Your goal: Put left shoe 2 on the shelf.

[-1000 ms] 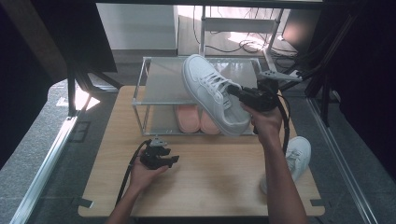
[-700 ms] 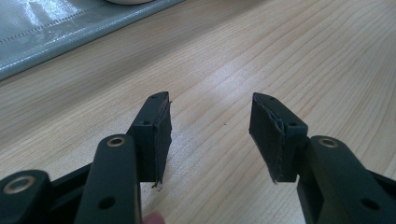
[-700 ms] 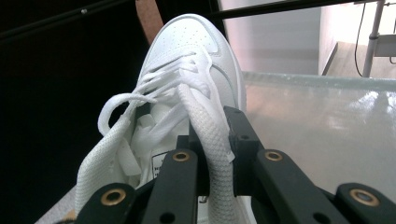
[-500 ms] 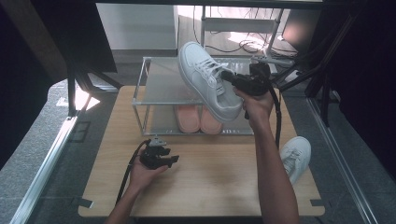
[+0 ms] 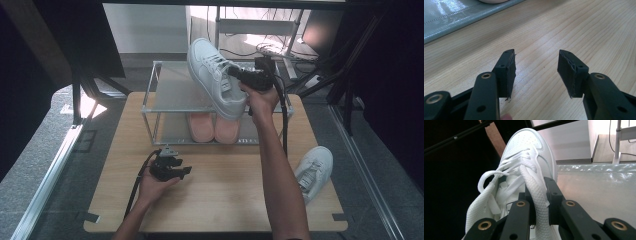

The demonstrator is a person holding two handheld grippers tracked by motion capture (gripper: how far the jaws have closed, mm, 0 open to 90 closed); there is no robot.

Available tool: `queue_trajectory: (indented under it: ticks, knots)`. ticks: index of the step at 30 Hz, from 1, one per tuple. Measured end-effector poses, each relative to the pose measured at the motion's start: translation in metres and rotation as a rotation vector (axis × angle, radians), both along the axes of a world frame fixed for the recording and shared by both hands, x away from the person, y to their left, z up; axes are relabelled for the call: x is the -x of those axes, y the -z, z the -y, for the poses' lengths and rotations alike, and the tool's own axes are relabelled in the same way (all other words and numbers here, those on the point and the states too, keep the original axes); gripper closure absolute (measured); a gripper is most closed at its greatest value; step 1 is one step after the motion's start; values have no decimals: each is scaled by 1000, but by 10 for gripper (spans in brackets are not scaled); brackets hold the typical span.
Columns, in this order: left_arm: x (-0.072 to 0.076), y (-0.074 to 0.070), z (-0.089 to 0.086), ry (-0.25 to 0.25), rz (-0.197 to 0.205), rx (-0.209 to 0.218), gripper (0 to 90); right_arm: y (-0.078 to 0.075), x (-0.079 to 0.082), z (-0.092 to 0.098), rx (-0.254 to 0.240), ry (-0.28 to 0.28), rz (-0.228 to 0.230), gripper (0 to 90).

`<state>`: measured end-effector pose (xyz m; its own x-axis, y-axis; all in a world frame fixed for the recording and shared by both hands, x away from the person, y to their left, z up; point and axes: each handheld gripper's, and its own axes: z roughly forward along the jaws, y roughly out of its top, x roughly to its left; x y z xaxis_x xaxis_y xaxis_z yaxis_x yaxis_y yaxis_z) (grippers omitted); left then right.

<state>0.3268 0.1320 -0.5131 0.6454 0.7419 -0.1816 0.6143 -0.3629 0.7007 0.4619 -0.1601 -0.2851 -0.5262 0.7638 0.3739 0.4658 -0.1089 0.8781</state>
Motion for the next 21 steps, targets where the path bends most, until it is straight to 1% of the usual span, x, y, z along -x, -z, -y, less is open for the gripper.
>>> queue_trajectory:
  ticks: [5, 6, 7, 10, 11, 14, 17, 21]
  knots:
    - [0, 0, 0, -3, 1, 1, 493, 1, -11, -4, -38, 23, -20, 829]
    - [0, 0, -1, -3, 1, 2, 493, 2, -13, -5, -52, 29, -25, 829]
    - [0, 0, -1, -3, 1, 2, 493, 3, -15, -6, -53, 32, -23, 829]
    - [-1, 0, -1, -3, -1, 1, 493, 4, -22, -9, -70, 40, -37, 829]
    - [-1, 1, 0, -3, -1, 1, 492, 5, -24, -10, -82, 45, -44, 829]
    - [-1, 1, 0, 1, 0, -1, 493, 7, -30, -14, -92, 70, -57, 828]
    - [-1, 1, 0, 2, -2, 0, 492, 12, -37, -20, -105, 100, -72, 828]
    - [0, 0, 0, 0, 1, 4, 493, 20, -48, -28, -142, 125, -107, 826]
